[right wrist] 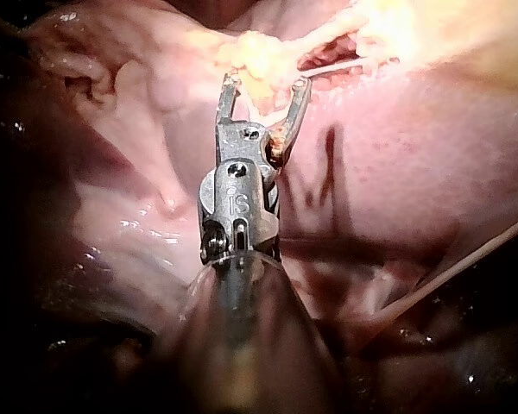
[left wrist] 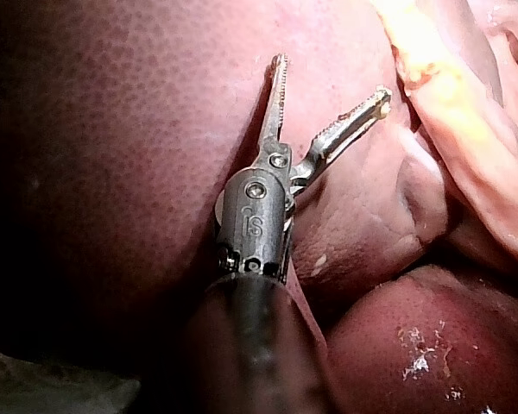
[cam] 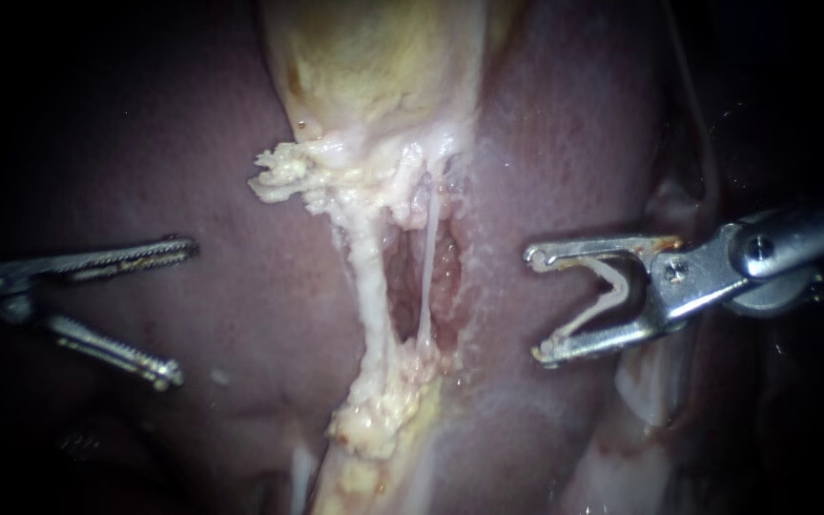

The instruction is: Grabbing gallbladder

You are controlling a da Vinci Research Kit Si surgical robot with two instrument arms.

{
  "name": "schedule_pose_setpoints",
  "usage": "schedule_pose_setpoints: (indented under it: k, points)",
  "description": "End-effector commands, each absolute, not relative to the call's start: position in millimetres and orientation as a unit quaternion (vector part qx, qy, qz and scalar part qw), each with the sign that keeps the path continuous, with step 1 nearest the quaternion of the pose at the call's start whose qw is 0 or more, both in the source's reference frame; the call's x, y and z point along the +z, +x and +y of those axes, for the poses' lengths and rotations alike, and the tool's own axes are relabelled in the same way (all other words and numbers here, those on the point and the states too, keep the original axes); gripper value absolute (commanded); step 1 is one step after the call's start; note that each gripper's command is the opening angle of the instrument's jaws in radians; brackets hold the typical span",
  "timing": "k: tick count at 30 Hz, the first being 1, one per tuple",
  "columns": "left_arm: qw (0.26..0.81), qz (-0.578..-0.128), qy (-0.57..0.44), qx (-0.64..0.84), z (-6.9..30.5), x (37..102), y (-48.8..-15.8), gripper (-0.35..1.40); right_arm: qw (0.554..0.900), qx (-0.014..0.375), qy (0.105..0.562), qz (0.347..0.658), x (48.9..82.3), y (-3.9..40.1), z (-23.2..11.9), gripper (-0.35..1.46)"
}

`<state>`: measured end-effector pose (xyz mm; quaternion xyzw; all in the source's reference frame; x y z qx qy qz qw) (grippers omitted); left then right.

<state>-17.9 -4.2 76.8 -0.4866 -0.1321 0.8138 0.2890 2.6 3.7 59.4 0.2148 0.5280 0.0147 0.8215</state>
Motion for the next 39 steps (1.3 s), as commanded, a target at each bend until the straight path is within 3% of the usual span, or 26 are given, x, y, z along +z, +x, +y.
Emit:
schedule_pose_setpoints:
  k: [1,10,18,25,29,33,39]
  points:
    - [0.29,-0.132,-0.486,0.814,-4.1,76.5,-17.9,0.88,0.821,0.015,0.215,0.528,59.5,2.7,3.7,0.5]
    - [0.306,-0.128,-0.508,0.795,-1.3,72.3,-19.8,0.76,0.822,0.015,0.215,0.528,59.5,2.7,3.8,0.5]
    - [0.313,-0.094,-0.553,0.767,3.1,68.7,-24.4,0.73,0.822,0.015,0.215,0.528,59.5,2.7,3.8,0.5]
    - [0.324,-0.081,-0.562,0.757,4.6,68.8,-28.4,0.64,0.822,0.015,0.215,0.528,59.5,2.7,3.8,0.5]
    - [0.326,-0.078,-0.561,0.757,5.1,69.6,-29.3,0.51,0.822,0.015,0.215,0.528,59.5,2.7,3.8,0.5]
    - [0.326,-0.075,-0.561,0.758,5.0,70.8,-29.6,0.26,0.822,0.015,0.215,0.528,59.5,2.7,3.8,0.5]
    - [0.337,-0.08,-0.559,0.753,4.6,72.6,-29.6,0.17,0.822,0.015,0.215,0.528,59.5,2.7,3.8,0.5]
